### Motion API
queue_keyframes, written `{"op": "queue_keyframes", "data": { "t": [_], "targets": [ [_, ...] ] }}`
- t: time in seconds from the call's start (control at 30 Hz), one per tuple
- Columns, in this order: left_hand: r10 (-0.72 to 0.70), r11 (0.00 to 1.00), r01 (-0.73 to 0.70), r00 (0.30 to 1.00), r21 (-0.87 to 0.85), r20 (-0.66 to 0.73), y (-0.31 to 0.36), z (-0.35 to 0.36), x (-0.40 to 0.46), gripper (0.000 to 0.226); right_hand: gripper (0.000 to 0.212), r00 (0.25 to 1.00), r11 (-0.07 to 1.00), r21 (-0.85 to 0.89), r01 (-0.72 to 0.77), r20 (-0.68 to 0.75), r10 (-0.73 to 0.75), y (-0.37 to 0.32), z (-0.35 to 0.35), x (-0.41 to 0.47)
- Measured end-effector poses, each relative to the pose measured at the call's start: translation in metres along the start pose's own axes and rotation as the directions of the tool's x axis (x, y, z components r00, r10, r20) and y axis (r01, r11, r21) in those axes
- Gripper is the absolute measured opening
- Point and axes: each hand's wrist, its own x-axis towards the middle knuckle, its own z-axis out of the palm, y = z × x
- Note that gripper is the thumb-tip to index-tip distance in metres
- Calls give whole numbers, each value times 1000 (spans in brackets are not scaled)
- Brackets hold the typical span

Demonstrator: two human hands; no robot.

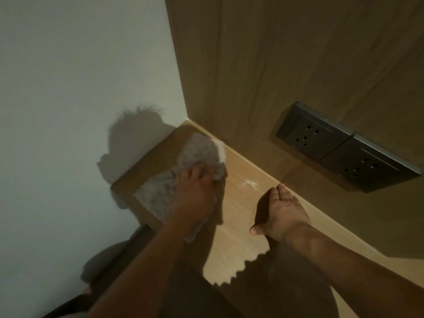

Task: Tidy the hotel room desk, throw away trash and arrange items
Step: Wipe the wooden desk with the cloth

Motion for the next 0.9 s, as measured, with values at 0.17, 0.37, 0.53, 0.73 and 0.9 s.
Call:
{"op": "queue_keyframes", "data": {
  "t": [0.17, 0.37, 0.53, 0.73, 0.9],
  "targets": [
    [85, 955, -64, 995, -289, 59, 46, -18, -33, 54, 131, 1000, 1000, -9, -10, 5, 10, -5, -8, -7],
    [-187, 976, 183, 982, -118, -30, -91, -27, -11, 52, 132, 999, 999, -25, -32, 18, 32, -7, -7, -4],
    [-201, 977, 197, 978, -82, -49, -101, -12, -8, 62, 134, 999, 999, -28, -34, 8, 35, -6, -3, 2],
    [-328, 935, 326, 945, -140, 6, -62, -7, -30, 62, 134, 998, 999, 44, -6, -69, 9, 2, 4, -3],
    [-317, 943, 317, 948, -104, 21, 71, 21, -100, 73, 124, 977, 980, 185, 68, -209, -28, 20, 12, -34]
  ]
}}
